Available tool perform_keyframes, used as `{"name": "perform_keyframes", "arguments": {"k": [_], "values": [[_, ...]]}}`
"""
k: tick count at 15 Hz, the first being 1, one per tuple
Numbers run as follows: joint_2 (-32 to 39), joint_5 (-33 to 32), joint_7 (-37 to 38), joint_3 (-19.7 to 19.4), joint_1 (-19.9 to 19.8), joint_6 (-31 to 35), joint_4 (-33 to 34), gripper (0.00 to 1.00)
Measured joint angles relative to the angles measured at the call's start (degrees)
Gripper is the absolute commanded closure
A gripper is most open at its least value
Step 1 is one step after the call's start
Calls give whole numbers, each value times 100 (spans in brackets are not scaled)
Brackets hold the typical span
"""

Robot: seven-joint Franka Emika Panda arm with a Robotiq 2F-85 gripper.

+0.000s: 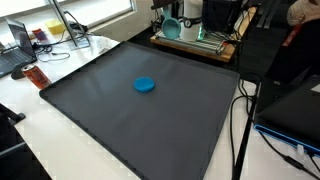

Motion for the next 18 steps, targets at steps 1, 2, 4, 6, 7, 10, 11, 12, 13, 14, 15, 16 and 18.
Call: {"name": "perform_keyframes", "arguments": {"k": [1,2,4,6,7,10,11,12,13,14,15,16,18], "values": [[0,0,1,2,0,2,0,52],[0,0,2,2,0,3,0,52],[0,0,3,3,0,4,0,52],[0,0,3,3,0,4,0,52],[0,0,3,3,0,4,0,77],[35,14,17,13,11,34,2,77],[92,20,88,39,15,120,20,77],[184,20,219,84,16,227,62,77],[307,20,352,136,19,308,130,77],[452,16,528,200,20,438,212,77],[612,5,727,269,16,600,299,77],[791,-25,936,337,9,777,397,77],[1191,-174,1333,441,-8,1081,600,77]]}}
